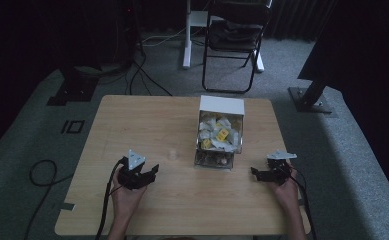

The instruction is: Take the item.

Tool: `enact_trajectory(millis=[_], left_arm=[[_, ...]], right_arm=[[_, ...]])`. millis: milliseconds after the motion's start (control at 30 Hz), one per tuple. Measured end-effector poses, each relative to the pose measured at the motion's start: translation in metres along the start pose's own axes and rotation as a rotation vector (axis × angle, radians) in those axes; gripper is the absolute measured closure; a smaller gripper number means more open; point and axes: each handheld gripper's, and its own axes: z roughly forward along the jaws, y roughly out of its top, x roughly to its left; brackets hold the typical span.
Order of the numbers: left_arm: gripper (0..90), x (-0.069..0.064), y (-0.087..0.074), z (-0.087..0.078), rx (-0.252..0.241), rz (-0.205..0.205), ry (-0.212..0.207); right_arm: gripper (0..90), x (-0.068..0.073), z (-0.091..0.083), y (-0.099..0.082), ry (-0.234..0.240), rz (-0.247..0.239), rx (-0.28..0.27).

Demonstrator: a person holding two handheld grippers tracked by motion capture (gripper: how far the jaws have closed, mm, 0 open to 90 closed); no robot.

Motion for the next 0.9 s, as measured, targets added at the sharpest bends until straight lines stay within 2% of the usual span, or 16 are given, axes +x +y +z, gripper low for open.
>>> enact_trajectory(millis=[300,500,633,900], left_arm=[[44.9,-0.016,0.010,0.008,-0.015,0.029,-0.060],[45.3,-0.022,0.016,0.012,-0.020,0.050,-0.076],[45.3,-0.031,0.023,0.014,-0.042,0.066,-0.089],[45.4,-0.045,0.031,0.020,-0.049,0.086,-0.114]], right_arm=[[12.7,0.000,0.000,0.000,-0.003,0.001,0.000],[12.7,0.000,0.000,0.000,-0.003,0.001,-0.001],[12.7,0.000,0.000,0.000,-0.002,0.001,0.000],[12.7,0.000,0.000,0.000,-0.002,0.001,0.000]])
